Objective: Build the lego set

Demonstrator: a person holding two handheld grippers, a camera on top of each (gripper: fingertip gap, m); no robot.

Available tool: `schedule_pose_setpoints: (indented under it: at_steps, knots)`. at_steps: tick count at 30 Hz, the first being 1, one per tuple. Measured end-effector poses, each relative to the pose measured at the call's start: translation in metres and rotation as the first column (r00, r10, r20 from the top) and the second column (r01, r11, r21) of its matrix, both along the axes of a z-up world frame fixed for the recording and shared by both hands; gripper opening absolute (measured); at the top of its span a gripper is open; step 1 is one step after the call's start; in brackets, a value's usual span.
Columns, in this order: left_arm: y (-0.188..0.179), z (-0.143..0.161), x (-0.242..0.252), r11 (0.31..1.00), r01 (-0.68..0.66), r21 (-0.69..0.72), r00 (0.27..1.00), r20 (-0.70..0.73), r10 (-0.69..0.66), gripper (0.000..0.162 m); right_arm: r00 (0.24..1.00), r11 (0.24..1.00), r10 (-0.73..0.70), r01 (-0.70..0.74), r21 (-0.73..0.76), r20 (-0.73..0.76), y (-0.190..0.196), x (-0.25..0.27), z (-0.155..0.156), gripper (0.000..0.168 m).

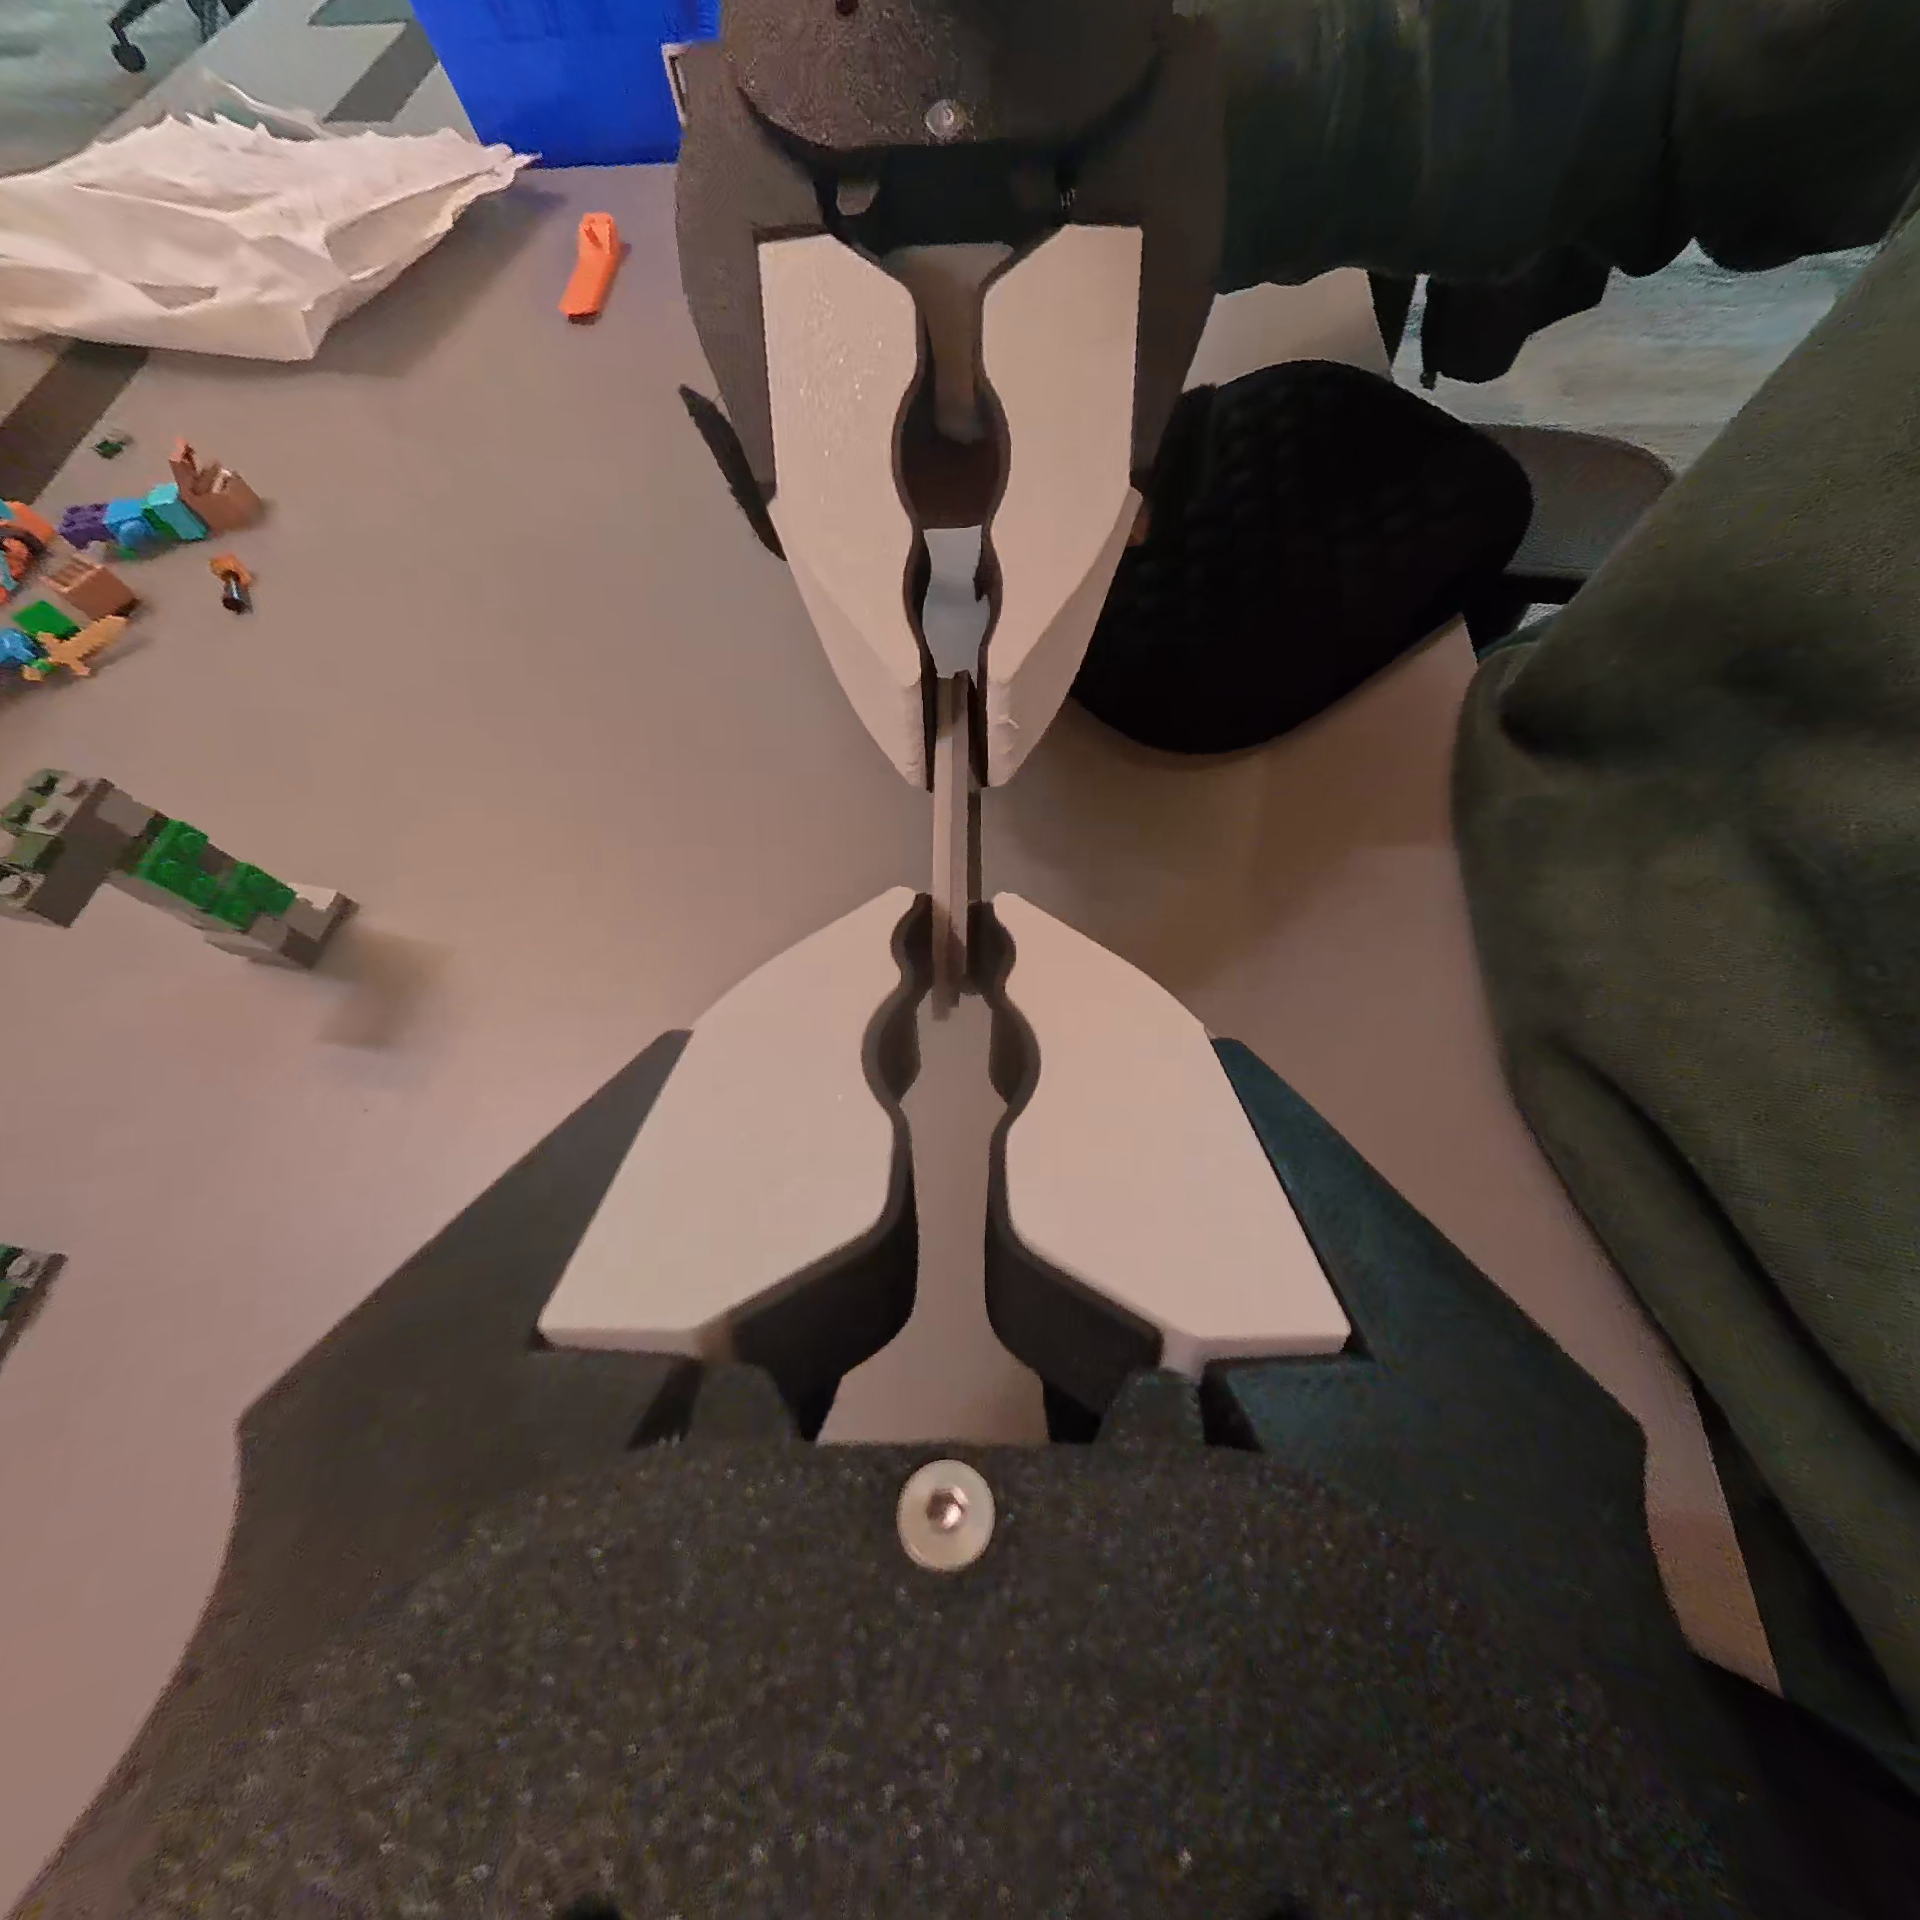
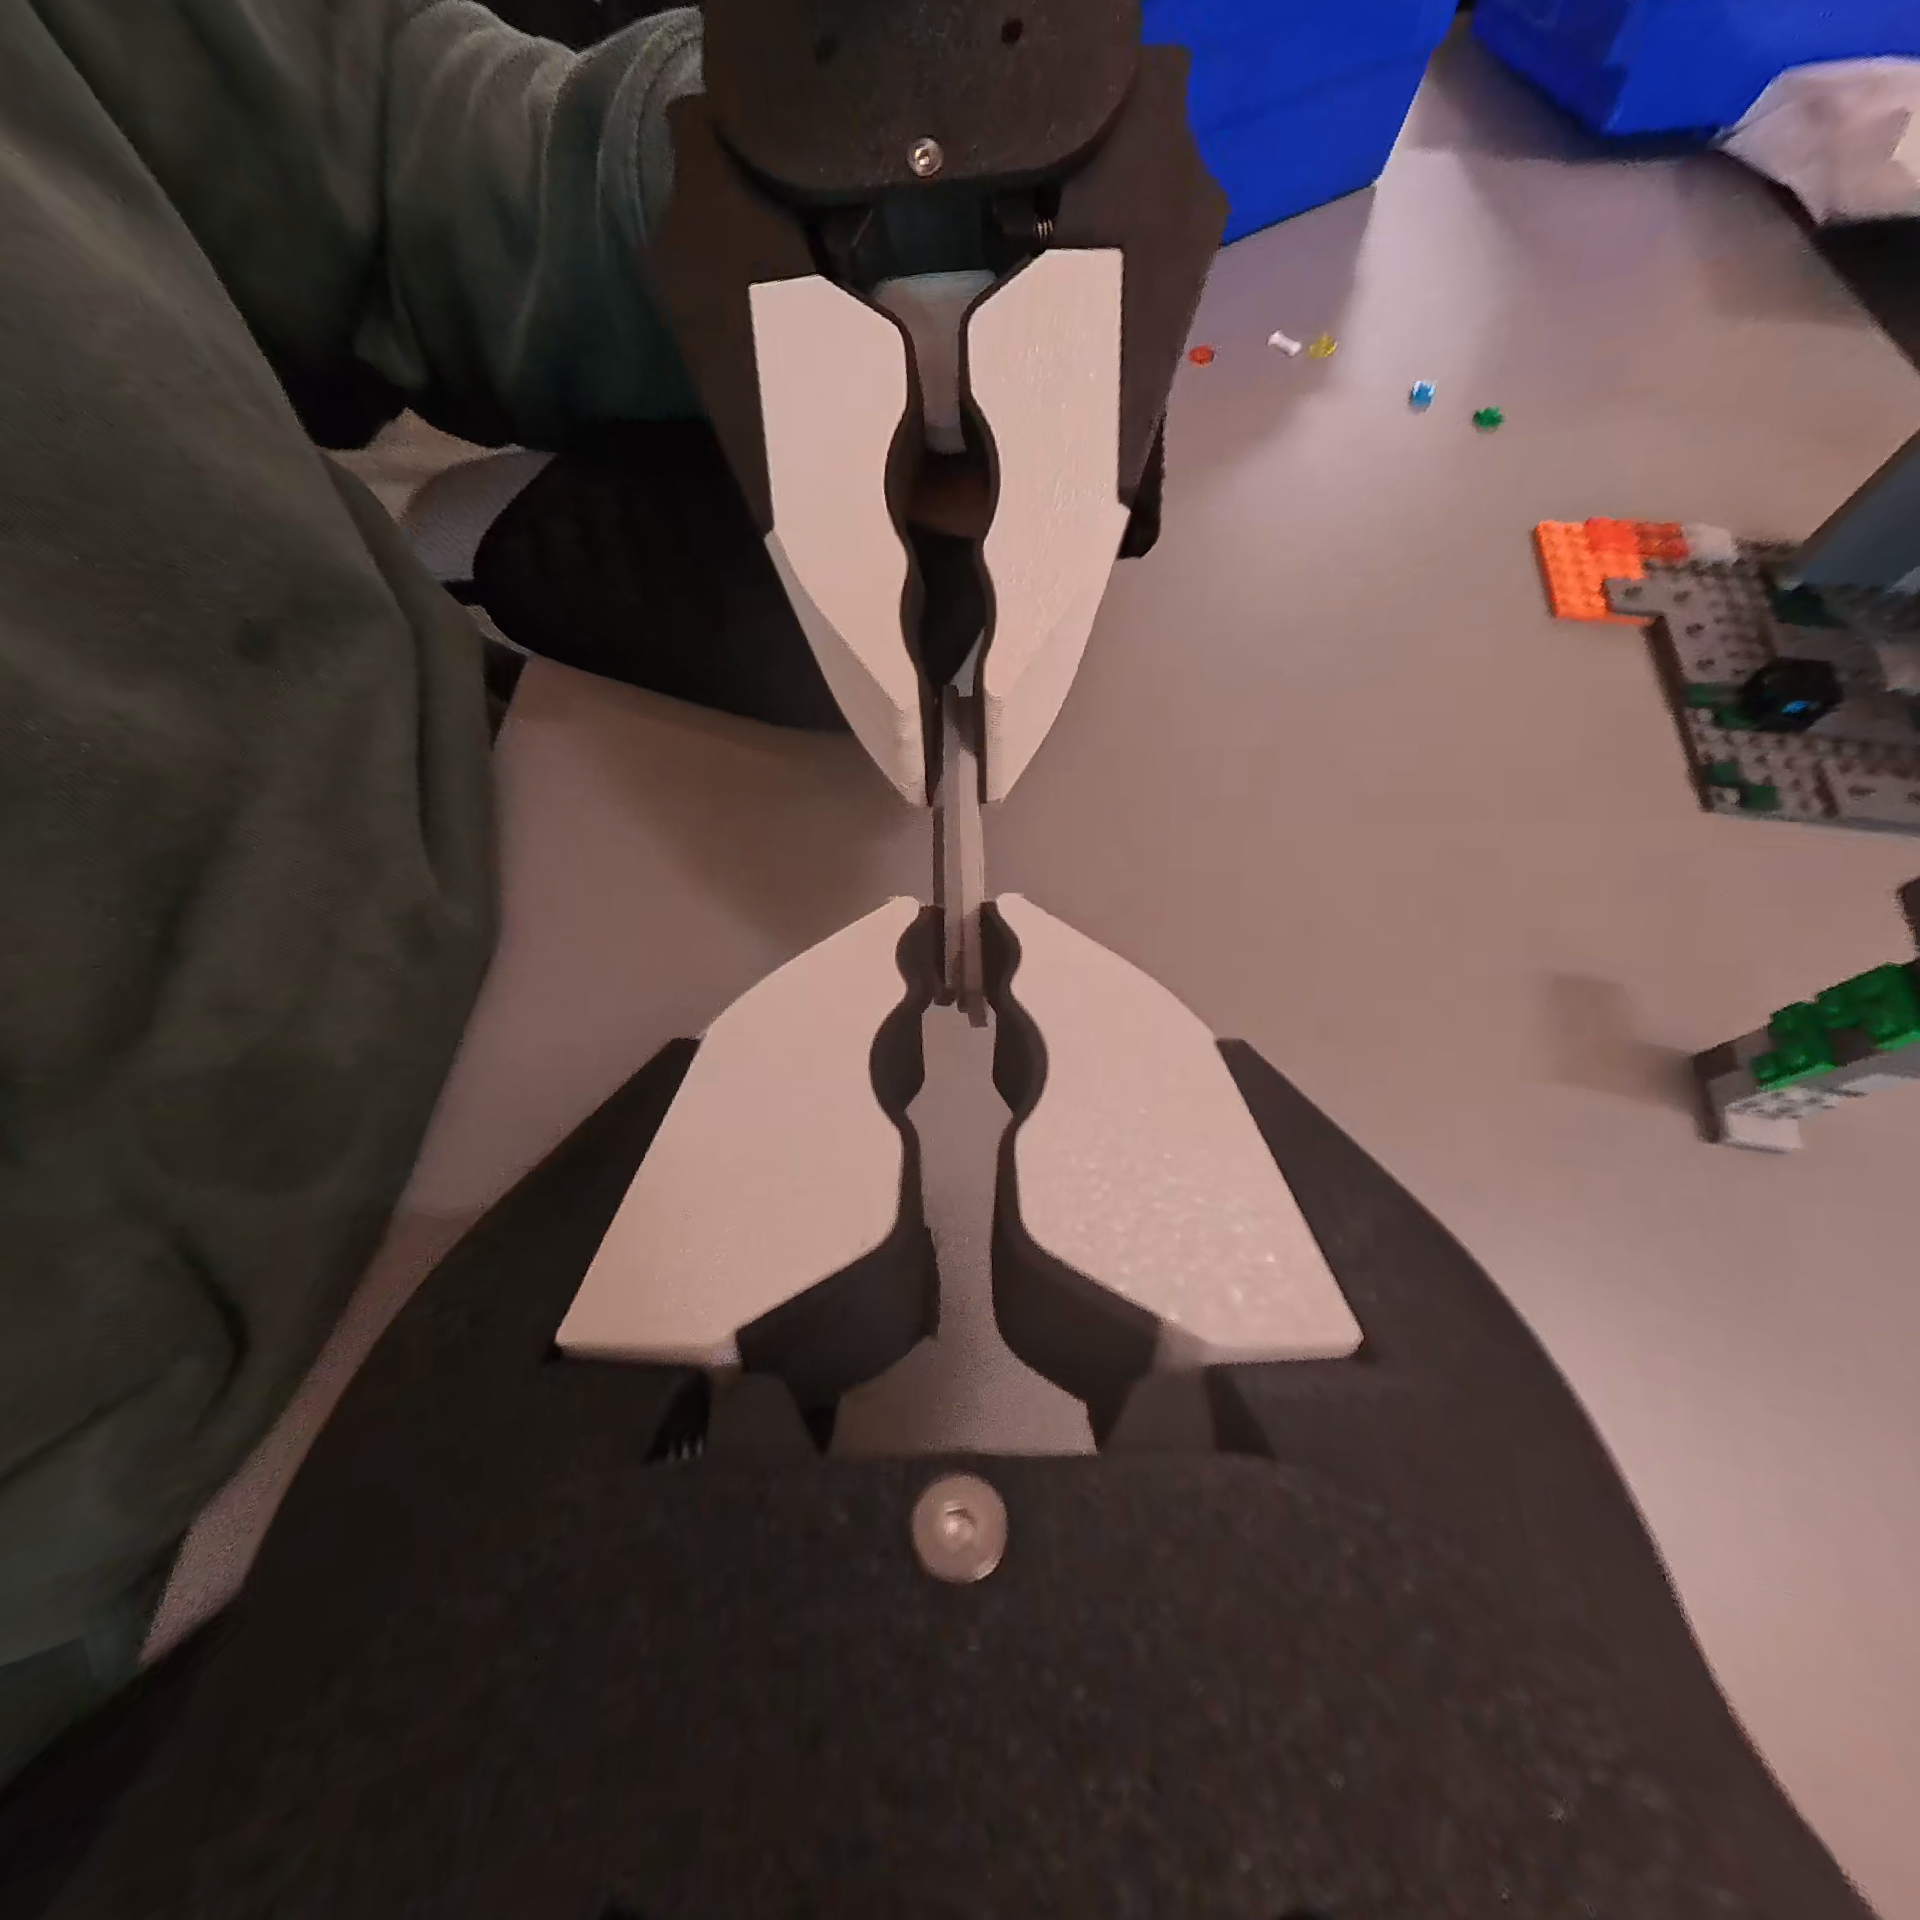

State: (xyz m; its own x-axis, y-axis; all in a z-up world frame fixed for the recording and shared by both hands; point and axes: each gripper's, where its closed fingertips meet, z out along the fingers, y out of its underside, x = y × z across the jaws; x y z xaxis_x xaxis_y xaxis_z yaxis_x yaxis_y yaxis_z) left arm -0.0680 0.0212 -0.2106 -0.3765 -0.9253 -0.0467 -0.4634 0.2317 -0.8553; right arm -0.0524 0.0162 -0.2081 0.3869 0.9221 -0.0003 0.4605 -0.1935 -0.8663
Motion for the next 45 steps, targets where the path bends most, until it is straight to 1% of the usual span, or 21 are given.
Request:
schedule_pose_setpoints:
  at_steps: [4, 9, 12, 14, 22, 27, 28, 30, 34, 37, 43, 45]
  knots:
    - [-0.001, 0.009, -0.002, 1.0, -0.004, -0.017, 0.999, 0.046, 0.004, 0.009, 1.0, 0.991, -0.003, 0.0, 0.137, 0.022, 0.001, -0.002, 0.007, 0.007]
    - [-0.001, 0.014, -0.004, 0.998, -0.009, -0.063, 0.998, 0.062, 0.012, 0.021, 1.0, 0.967, -0.01, 0.006, 0.254, 0.016, 0.001, -0.004, 0.017, 0.007]
    - [-0.003, 0.018, -0.005, 0.993, -0.002, -0.119, 0.997, 0.078, 0.011, 0.014, 0.999, 0.952, -0.003, -0.012, 0.305, 0.048, 0.0, -0.006, 0.017, 0.008]
    - [-0.002, 0.019, -0.005, 0.99, -0.008, -0.139, 0.996, 0.082, 0.02, 0.012, 0.999, 0.942, -0.002, -0.014, 0.335, 0.048, 0.0, -0.006, 0.019, 0.007]
    - [-0.005, 0.034, -0.003, 0.996, -0.014, -0.09, 0.984, 0.178, 0.03, 0.011, 1.0, 0.893, -0.01, 0.008, 0.45, 0.001, -0.002, -0.006, 0.032, 0.008]
    - [-0.009, 0.042, -0.002, 0.994, -0.015, -0.108, 0.971, 0.236, 0.04, 0.011, 0.997, 0.9, 0.001, 0.032, 0.435, -0.076, -0.006, -0.006, 0.037, 0.008]
    - [-0.009, 0.043, -0.002, 0.993, -0.015, -0.121, 0.969, 0.244, 0.044, 0.011, 0.995, 0.908, 0.003, 0.039, 0.417, -0.099, -0.007, -0.006, 0.038, 0.008]
    - [-0.01, 0.045, -0.002, 0.988, -0.014, -0.153, 0.968, 0.247, 0.052, 0.017, 0.987, 0.93, 0.004, 0.056, 0.363, -0.163, -0.007, -0.004, 0.039, 0.007]
    - [-0.008, 0.042, -0.002, 0.989, -0.033, -0.144, 0.967, 0.244, 0.068, 0.014, 0.958, 0.962, 0.012, 0.067, 0.264, -0.286, -0.009, -0.001, 0.047, 0.007]
    - [-0.01, 0.044, -0.002, 0.986, -0.028, -0.166, 0.966, 0.249, 0.069, 0.015, 0.957, 0.966, 0.015, 0.062, 0.253, -0.29, -0.009, 0.0, 0.047, 0.007]
    - [-0.01, 0.049, -0.001, 0.964, -0.029, -0.266, 0.966, 0.242, 0.096, 0.019, 0.963, 0.963, 0.019, 0.054, 0.262, -0.269, -0.01, -0.001, 0.043, 0.007]
    - [-0.01, 0.048, 0.0, 0.957, -0.032, -0.29, 0.967, 0.232, 0.103, 0.017, 0.967, 0.963, 0.008, 0.061, 0.264, -0.253, -0.008, -0.002, 0.04, 0.007]
